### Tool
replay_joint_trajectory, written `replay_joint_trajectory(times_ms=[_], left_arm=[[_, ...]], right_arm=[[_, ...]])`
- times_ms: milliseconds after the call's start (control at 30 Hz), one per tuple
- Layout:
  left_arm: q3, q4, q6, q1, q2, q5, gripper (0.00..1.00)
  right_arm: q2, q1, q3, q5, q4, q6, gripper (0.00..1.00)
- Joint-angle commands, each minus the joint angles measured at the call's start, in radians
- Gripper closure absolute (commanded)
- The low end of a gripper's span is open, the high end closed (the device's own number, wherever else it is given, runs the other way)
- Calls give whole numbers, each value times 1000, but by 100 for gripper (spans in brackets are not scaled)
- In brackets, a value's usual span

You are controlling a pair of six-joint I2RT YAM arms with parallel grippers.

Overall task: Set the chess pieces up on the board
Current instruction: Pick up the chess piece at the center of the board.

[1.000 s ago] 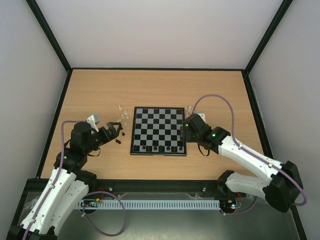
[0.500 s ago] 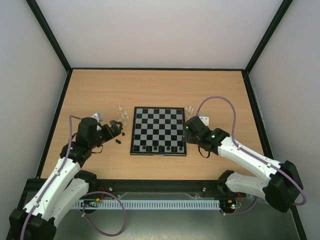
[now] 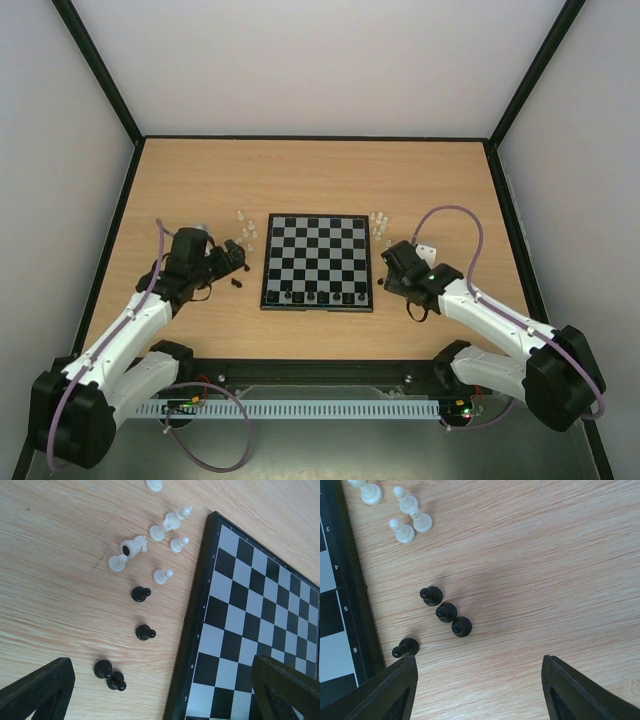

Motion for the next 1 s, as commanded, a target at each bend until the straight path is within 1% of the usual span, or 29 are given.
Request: replay_joint_trajectory(times_ms=[0,33,67,100,267,333,367,433,533,700,967], left_arm=[[-1,97,20,-4,46,39,1],[-9,111,20,-4,50,43,1],[-16,123,18,-5,54,46,1],[-24,135,18,-4,57,50,1],[-50,176,19,-5,80,61,1],[-54,188,20,-5,93,64,1],[-55,192,20,-5,96,64,1],[-57,197,20,-5,101,63,1],[-55,198,19,-4,100,58,1],[-51,197,17,-4,101,57,1],[-46,186,18,-5,92,55,1]], right_arm=[[18,-17,-29,-10,15,38,35],[34,-25,-34,-26,23,38,38],[45,-35,-41,-40,36,34,44],[53,-45,-52,-55,46,33,46],[95,-79,-76,-78,102,8,49],[132,-92,-80,-97,131,-11,61],[147,-99,-81,-105,145,-17,64],[167,-105,-81,-118,180,-35,67],[197,-111,-64,-122,202,-57,67],[234,-118,-31,-138,218,-86,62],[245,-119,-12,-135,230,-101,63]])
